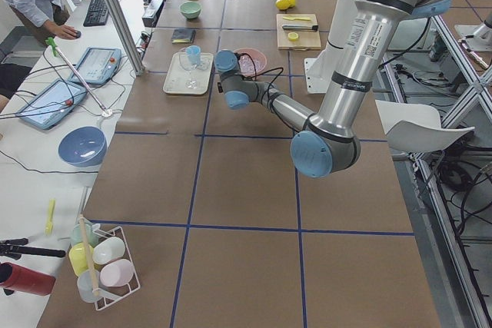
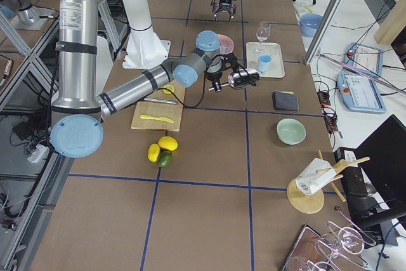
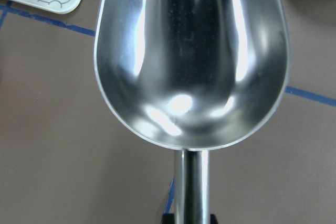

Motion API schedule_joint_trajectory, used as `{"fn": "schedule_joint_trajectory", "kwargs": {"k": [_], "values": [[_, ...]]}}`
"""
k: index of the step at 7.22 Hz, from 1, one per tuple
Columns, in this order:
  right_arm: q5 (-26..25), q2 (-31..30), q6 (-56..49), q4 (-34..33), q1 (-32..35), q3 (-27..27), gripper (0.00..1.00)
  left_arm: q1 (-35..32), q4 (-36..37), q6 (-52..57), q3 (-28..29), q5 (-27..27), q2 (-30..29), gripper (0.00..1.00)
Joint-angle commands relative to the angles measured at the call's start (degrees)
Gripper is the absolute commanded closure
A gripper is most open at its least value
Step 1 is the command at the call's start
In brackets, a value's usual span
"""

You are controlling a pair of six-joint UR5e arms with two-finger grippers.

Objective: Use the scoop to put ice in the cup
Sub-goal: 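Lift the metal scoop with the right gripper toward the ice bowl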

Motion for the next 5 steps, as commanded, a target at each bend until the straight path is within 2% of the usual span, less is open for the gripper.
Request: {"fn": "schedule_joint_trajectory", "kwargs": {"k": [1,2,4,5], "values": [[-2.53,2.44,-2.77,-1.03,0.21,-0.03,1.0,0.0,0.0,0.0,-0.07,0.0,0.0,0.0],[-3.33,4.97,-5.82,-4.52,-0.06,0.06,1.0,0.0,0.0,0.0,-0.07,0.0,0.0,0.0],[-13.75,7.01,-10.51,-10.16,-5.39,1.11,1.0,0.0,0.0,-0.09,-0.07,0.0,-0.09,0.0],[-16.58,9.11,-10.69,-13.23,-7.77,1.11,1.0,0.0,0.0,-0.09,0.01,0.0,-0.26,0.0]]}}
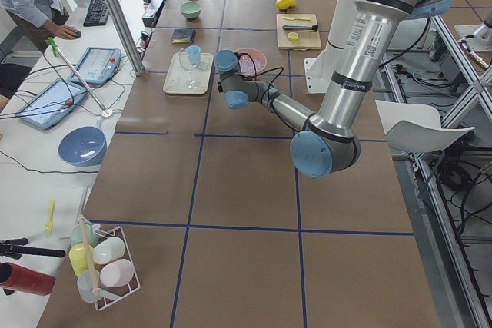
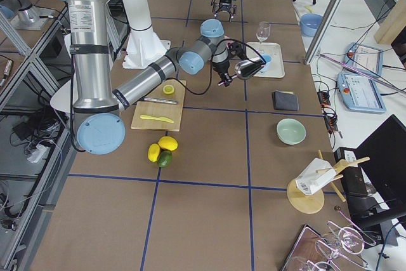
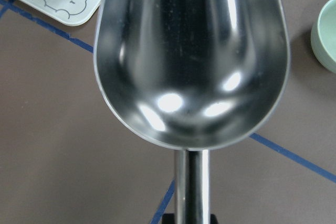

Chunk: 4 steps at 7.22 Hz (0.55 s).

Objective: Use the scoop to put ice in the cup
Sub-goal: 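Lift the metal scoop with the right gripper toward the ice bowl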

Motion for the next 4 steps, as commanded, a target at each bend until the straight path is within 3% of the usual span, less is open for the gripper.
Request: {"fn": "schedule_joint_trajectory", "kwargs": {"k": [1,2,3,4], "values": [[-6.17,5.12,-5.39,-7.03,-4.75,0.27,1.0,0.0,0.0,-0.03,0.07,0.0,-0.16,0.0],[-6.45,6.89,-11.18,-9.85,-4.85,1.32,1.0,0.09,0.0,-0.03,0.25,0.0,-0.24,0.0],[-6.02,8.39,-13.32,-17.8,-5.29,3.5,1.0,0.09,0.09,0.05,0.34,0.0,-0.24,0.0],[-6.1,16.32,-13.69,-30.23,-7.55,3.61,1.0,0.09,0.09,-0.03,0.34,0.0,-0.24,0.0]]}}
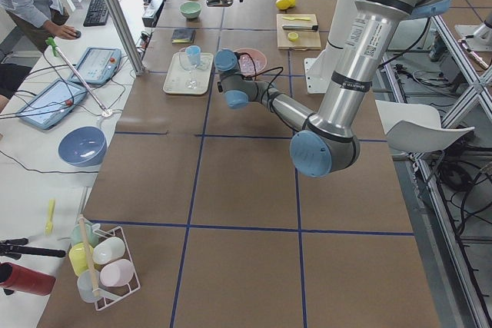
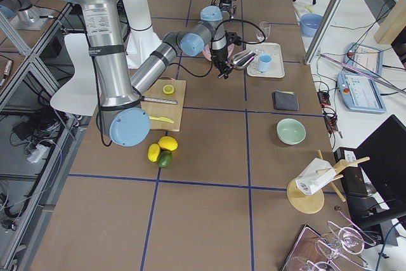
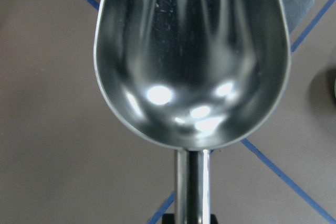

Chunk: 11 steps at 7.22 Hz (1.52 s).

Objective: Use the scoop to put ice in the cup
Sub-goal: 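Lift the metal scoop with the right gripper toward the ice bowl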

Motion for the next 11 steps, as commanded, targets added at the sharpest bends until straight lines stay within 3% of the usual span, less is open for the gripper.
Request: {"fn": "schedule_joint_trajectory", "kwargs": {"k": [1,2,3,5,7,9,10,11], "values": [[-2.08,17.64,-4.8,-25.77,-3.67,-1.42,1.0,0.01,0.12,-0.04,0.05,0.0,-0.02,0.0],[-6.89,20.19,-11.62,-30.51,-4.56,-1.8,1.0,0.01,-0.05,0.05,0.49,0.0,-0.02,0.0],[-8.41,19.69,-15.34,-30.82,-5.78,-1.97,1.0,0.01,-0.05,0.14,0.93,0.0,-0.11,0.0],[-8.52,22.39,-18.35,-35.89,-6.49,-2.67,1.0,0.97,-0.05,0.05,1.28,0.0,-1.24,0.0],[-8.6,22.76,-33.07,-36.01,-6.32,-2.85,1.0,2.2,-0.23,0.4,1.55,0.0,-2.13,0.0],[-9.3,23.63,-33.57,-37.49,-6.32,-3.46,1.0,3.44,-0.75,0.4,1.81,0.17,-2.57,0.0],[-11.92,27.29,-34.36,-42.64,-6.5,-5.64,1.0,3.96,-0.84,0.32,1.81,0.18,-2.65,0.0],[-17.17,35.51,-38.72,-51.39,-8.24,-12.11,1.0,4.31,-0.85,0.31,2.07,0.61,-3.26,0.0]]}}
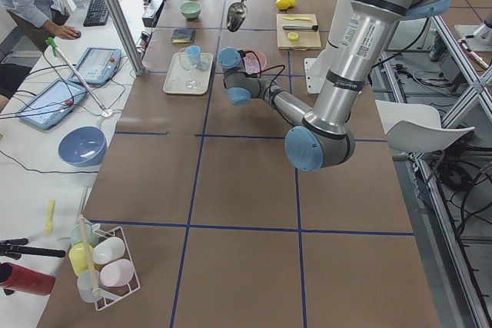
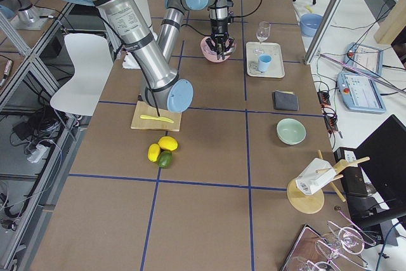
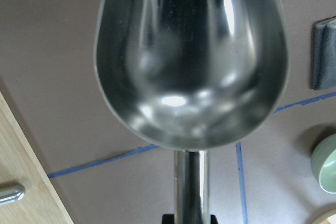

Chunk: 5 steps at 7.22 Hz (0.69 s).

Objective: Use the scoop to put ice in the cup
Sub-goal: 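Swing the scoop over the pink bowl while the left gripper hovers beside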

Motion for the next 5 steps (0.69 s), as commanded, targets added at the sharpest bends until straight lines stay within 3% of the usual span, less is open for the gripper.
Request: {"fn": "schedule_joint_trajectory", "kwargs": {"k": [1,2,5], "values": [[-6.84,10.12,-4.65,-10.75,-2.72,-7.3,1.0,0.77,-0.17,-0.03,0.74,1.22,-0.52,0.0],[-7.21,10.23,-4.4,-10.77,-4.65,-7.84,1.0,1.21,-0.26,-0.03,1.18,1.92,-0.7,0.0],[-10.2,16.45,-4.13,-11.03,-9.23,-18.1,1.0,2.09,-1.48,-0.2,2.15,2.02,-1.49,0.0]]}}
